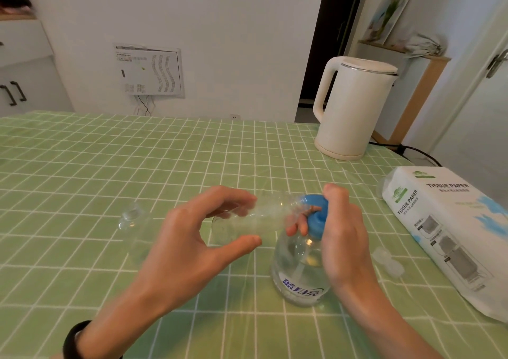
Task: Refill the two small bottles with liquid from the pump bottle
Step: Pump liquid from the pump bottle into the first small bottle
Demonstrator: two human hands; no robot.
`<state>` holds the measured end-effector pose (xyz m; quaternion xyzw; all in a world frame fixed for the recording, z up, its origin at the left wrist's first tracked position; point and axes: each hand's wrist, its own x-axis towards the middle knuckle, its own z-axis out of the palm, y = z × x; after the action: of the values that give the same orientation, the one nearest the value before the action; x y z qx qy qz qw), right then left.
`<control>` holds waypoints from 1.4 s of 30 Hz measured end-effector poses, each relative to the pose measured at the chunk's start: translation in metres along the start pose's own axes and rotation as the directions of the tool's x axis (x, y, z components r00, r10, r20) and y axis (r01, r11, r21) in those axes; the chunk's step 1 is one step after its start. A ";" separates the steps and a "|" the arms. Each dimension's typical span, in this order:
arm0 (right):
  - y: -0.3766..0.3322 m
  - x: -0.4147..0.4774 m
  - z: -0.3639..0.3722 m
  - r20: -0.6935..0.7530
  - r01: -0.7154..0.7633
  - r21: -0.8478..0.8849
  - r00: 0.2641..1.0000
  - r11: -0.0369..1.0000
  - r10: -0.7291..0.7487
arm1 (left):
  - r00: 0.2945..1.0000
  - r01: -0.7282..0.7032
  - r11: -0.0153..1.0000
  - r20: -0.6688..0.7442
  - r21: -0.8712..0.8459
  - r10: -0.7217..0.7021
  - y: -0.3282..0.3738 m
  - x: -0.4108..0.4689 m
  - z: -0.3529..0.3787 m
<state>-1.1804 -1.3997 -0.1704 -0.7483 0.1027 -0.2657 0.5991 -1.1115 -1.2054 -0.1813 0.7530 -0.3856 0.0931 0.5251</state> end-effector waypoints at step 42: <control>-0.002 -0.001 -0.001 0.032 0.016 -0.037 0.999 0.999 -0.015 | 1.000 0.003 1.000 0.005 0.010 -0.003 0.003 -0.012 0.009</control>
<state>-1.1824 -1.3998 -0.1688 -0.7640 0.0925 -0.2565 0.5847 -1.1238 -1.2083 -0.1896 0.7563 -0.3854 0.0922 0.5205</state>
